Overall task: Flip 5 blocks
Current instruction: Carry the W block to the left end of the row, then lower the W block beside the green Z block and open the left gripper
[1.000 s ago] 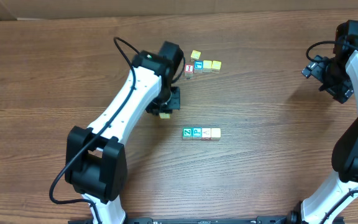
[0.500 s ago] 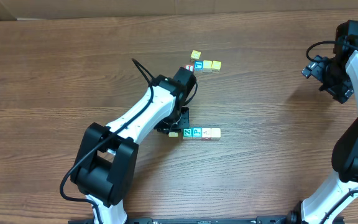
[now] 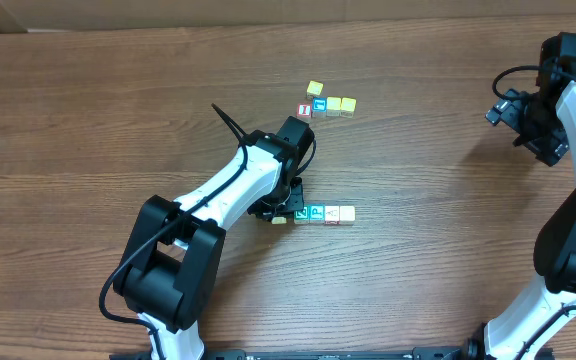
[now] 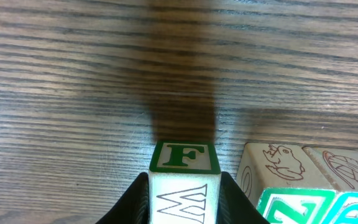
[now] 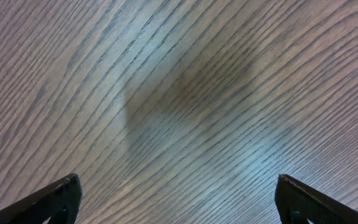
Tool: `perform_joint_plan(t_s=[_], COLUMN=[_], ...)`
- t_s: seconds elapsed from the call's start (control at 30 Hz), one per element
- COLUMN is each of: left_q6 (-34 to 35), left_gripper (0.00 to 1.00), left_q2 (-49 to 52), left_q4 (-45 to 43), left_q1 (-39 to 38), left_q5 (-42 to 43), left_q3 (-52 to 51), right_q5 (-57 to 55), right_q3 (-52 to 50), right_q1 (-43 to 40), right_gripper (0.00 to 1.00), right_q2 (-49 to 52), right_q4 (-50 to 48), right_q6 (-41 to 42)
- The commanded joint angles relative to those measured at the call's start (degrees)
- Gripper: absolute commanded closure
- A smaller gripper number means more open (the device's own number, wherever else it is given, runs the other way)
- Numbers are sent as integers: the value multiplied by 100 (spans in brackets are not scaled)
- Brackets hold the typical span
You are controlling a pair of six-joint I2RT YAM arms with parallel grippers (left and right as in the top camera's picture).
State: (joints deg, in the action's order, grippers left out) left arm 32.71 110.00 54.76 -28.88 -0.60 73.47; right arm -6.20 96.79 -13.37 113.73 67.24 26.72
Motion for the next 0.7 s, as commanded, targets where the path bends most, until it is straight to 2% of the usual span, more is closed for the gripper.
perform_joint_plan(t_s=[0.0,0.1,0.27,0.3,0.5,0.67], left_q6=[70,68,68,66,15,-142], left_gripper=[75,71,48,46,46,50], left_q2=[-48,-50,-50,-50,-52,-52], left_q4=[-24,-66,-83,-83,4,229], left_q1=[9,9,11,11,85,339], left_q5=[42,42,44,42,39,15], left_q3=[-35,-35,-17,-13,149,505], right_q5=[-13,-13,-13,-13,-13,-13], right_q3=[90,90,90,90,90,90], right_q1=[-15,-15,-15,-15,-15,-15], right_gripper=[0,0,0,0,0,0], right_q2=[-155,-153,-153,-153,-153,-155], right_q4=[-11,-11,-11,-11,-11,-11], right_q6=[-20,-20,-20,-20,-20,-20])
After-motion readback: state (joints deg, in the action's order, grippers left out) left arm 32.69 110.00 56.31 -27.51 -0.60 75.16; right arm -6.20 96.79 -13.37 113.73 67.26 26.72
